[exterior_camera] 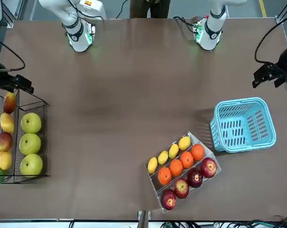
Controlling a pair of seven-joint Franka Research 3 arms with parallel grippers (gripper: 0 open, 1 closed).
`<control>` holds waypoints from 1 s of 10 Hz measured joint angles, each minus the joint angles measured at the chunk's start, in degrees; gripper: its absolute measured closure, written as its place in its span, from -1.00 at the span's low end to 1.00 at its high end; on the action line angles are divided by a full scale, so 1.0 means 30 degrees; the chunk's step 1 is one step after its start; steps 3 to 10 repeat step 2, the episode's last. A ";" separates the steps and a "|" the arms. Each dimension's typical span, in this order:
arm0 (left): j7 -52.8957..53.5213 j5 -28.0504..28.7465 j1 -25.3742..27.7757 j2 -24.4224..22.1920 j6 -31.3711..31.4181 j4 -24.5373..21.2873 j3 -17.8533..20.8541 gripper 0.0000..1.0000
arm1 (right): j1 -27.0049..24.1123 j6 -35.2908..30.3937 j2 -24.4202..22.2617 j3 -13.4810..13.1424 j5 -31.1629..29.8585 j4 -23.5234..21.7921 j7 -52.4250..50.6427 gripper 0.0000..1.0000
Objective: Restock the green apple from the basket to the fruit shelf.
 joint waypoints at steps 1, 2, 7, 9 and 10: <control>0.0000 0.0000 0.0000 0.0000 0.0000 0.0000 0.0000 -0.99 | -0.0121 -0.0146 -0.0030 0.0182 0.0000 0.0000 0.0053 -1.00; 0.0000 0.0000 0.0000 0.0000 0.0000 0.0000 0.0000 -0.99 | -0.0189 -0.0278 -0.0084 0.0346 0.0000 0.0000 0.0146 -1.00; 0.0000 0.0000 0.0000 0.0000 0.0000 0.0000 0.0000 -0.99 | -0.0189 -0.0278 -0.0084 0.0346 0.0000 0.0000 0.0146 -1.00; 0.0000 0.0000 0.0000 0.0000 0.0000 0.0000 0.0000 -0.99 | -0.0189 -0.0278 -0.0084 0.0346 0.0000 0.0000 0.0146 -1.00; 0.0000 0.0000 0.0000 0.0000 0.0000 0.0000 0.0000 -0.99 | -0.0189 -0.0278 -0.0084 0.0346 0.0000 0.0000 0.0146 -1.00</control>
